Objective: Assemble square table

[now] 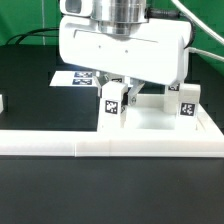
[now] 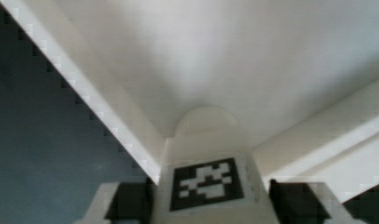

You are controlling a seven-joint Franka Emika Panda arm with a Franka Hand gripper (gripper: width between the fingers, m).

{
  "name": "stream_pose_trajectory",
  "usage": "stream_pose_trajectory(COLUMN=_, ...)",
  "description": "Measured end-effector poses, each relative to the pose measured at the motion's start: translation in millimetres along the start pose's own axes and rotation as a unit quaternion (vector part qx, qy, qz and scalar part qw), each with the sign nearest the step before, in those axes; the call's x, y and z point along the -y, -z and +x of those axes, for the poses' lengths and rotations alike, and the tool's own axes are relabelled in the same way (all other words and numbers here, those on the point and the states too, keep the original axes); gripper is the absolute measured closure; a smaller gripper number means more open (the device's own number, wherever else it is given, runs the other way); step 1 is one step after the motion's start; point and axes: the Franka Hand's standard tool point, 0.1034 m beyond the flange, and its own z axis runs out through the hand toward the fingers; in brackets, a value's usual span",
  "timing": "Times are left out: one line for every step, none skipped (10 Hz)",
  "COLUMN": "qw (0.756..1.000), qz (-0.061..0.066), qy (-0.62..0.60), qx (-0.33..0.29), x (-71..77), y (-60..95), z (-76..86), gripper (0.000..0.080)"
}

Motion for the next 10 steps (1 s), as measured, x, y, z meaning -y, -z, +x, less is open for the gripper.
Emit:
stream_pose_trajectory(qw=1.000, qz=0.000, qy=-0.021, qx=0.000, x=0.5, y=0.1, z=-0.5, gripper=0.0488)
stream_pose_trajectory(qw=0.999, qz=0.000, qy=-0.038, qx=0.000, x=0.5, y=0.0, z=-1.0, gripper=0.0488)
stream_pose_trajectory(qw=0.999, qz=-0.002, qy=-0.045, qx=0.000, x=-1.1, y=0.0, z=-1.2, gripper=0.0486)
stream_pose_trajectory(qw=0.999, qz=-0.003, qy=-0.043, qx=-0.001, x=-1.2, y=0.0, z=-1.2, gripper=0.0485)
stream_pose_trajectory(qw=0.999, qz=-0.003, qy=-0.037, qx=-0.001, x=-1.3, y=0.1, z=-1.1, gripper=0.0485)
stream_pose_trajectory(qw=0.999, qz=-0.003, qy=-0.037, qx=-0.001, x=-1.4, y=-0.2, z=-1.0, gripper=0.0439)
stream_pose_trajectory(qw=0.999, qz=-0.003, qy=-0.037, qx=-0.001, x=-1.7, y=-0.5, z=-0.9, gripper=0.0439)
stream_pose_trajectory(qw=0.999, qz=-0.003, qy=-0.038, qx=-0.001, x=-2.0, y=-0.6, z=-0.7, gripper=0.0262)
stream_pose_trajectory(qw=0.999, qz=-0.003, qy=-0.038, qx=-0.001, x=-2.1, y=-0.7, z=-0.6, gripper=0.0181)
stream_pose_trajectory(qw=0.999, qz=-0.003, qy=-0.038, qx=-0.001, x=-2.3, y=-0.7, z=-0.5, gripper=0.0181)
